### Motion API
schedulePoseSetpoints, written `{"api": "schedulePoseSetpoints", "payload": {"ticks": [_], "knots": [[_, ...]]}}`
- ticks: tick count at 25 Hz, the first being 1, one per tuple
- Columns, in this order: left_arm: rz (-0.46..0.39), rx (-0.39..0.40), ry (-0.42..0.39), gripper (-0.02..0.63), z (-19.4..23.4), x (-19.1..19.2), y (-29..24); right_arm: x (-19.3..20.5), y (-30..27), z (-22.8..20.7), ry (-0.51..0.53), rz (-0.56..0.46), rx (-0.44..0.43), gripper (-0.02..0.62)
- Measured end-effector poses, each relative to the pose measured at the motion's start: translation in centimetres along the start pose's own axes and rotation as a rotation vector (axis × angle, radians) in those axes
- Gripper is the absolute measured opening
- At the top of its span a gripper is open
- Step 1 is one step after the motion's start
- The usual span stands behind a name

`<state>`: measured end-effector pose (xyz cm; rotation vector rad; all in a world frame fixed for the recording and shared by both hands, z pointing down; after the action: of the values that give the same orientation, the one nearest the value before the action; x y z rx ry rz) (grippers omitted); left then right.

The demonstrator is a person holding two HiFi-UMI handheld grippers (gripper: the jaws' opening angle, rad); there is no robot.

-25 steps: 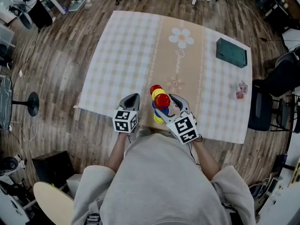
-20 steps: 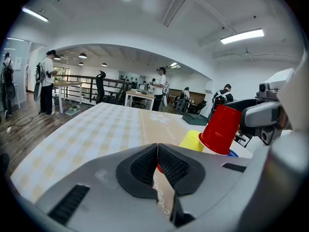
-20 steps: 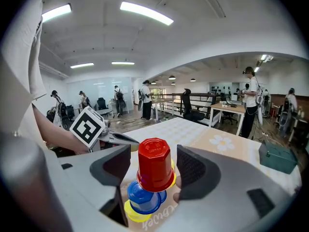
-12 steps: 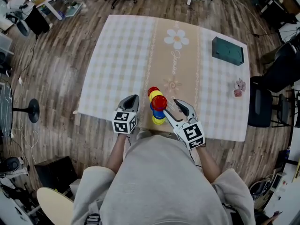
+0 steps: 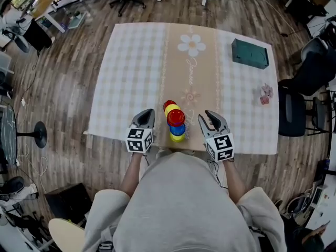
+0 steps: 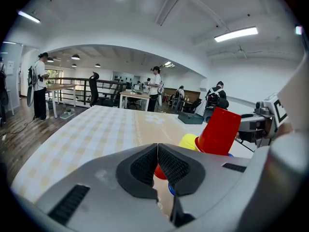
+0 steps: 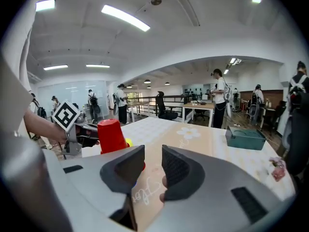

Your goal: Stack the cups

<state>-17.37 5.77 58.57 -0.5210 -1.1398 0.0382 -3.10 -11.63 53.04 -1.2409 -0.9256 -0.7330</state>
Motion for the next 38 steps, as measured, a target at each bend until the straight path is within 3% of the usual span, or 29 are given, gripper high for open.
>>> {"api": "schedulePoseSetpoints", "payload": {"ticks": [12, 18, 38], "knots": [[0.005, -0.007, -0.009, 0.014, 0.3, -0.3, 0.3, 2.7, -1.8, -4.6, -0.082, 0.028, 0.154, 0.002], [0.002, -0.012, -0.013, 0.014, 0.3, -0.4, 0.3, 3.3, -1.7, -5.7, -0.088, 0.019, 0.189, 0.000], [0.005, -0.010, -0.009, 0.014, 0.2, -0.1, 0.2, 3.9, -2.1, -5.0, -0.074, 0.040, 0.168, 0.000]]}}
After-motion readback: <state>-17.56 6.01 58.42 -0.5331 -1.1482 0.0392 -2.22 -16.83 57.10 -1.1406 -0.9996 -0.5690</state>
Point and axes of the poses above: the fingertips, and each gripper's own axes: y backward along the fingers, z to its left, x out of its underside, the point moved 2 cm from there along y, backward along the fingers, and after that the axes turned 11 degrees about x, right-handed, at the moved point
